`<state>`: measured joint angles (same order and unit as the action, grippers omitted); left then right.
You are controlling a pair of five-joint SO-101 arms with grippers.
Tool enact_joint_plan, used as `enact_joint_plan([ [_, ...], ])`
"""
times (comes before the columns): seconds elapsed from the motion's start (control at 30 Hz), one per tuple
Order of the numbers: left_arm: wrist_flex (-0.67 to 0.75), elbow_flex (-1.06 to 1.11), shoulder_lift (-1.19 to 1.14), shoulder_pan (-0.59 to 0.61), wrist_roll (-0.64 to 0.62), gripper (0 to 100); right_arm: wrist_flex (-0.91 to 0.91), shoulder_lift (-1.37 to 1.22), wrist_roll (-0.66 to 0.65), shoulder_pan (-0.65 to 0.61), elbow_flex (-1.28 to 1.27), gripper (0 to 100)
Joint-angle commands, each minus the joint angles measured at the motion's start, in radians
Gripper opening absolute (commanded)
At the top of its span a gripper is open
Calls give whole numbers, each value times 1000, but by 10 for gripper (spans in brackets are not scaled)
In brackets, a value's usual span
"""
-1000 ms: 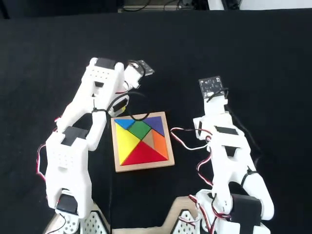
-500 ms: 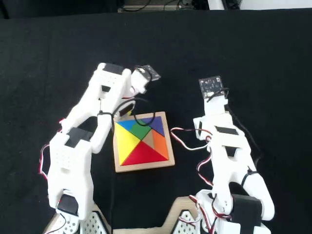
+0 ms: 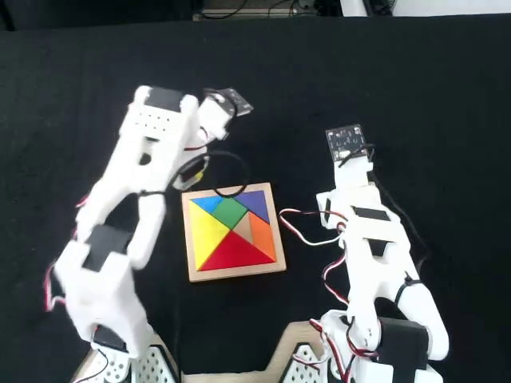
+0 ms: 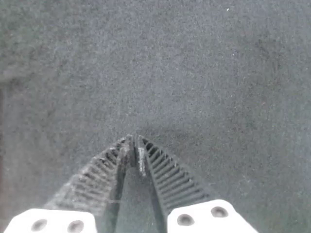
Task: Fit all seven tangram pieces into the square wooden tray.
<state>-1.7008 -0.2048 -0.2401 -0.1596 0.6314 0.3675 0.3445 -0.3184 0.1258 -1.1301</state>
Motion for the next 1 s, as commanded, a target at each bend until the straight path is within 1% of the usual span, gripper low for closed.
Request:
enact_joint_plan([
  [0.0,-48,119,279,15,-3,30,9,-7,-11,-14,76,11],
  [0.07,-11,245,451,16,-55,30,9,-7,-11,-14,76,11],
  [0.13,80,403,626,18,-135,30,8,-5,-11,-14,71,11],
  [0.23,285,727,822,42,-321,30,9,1,-11,-14,64,11],
  [0.3,436,954,908,30,-416,30,12,1,-11,-15,64,11],
  [0.33,505,1061,945,12,-456,30,26,1,-11,-17,68,11],
  [0.4,614,1233,1013,-70,-551,30,68,2,-18,-18,84,11],
  [0.47,675,1337,1074,-185,-634,30,98,-4,-57,-38,94,11],
  [0.5,683,1340,1088,-220,-644,30,103,-4,-75,-49,93,11],
  [0.63,615,1279,1105,-272,-609,31,101,-5,-110,-69,82,11],
  [0.77,528,1267,1016,-398,-442,76,78,-5,-110,-72,76,11],
  [0.97,520,1265,861,-438,-253,77,66,-5,-110,-74,70,11],
])
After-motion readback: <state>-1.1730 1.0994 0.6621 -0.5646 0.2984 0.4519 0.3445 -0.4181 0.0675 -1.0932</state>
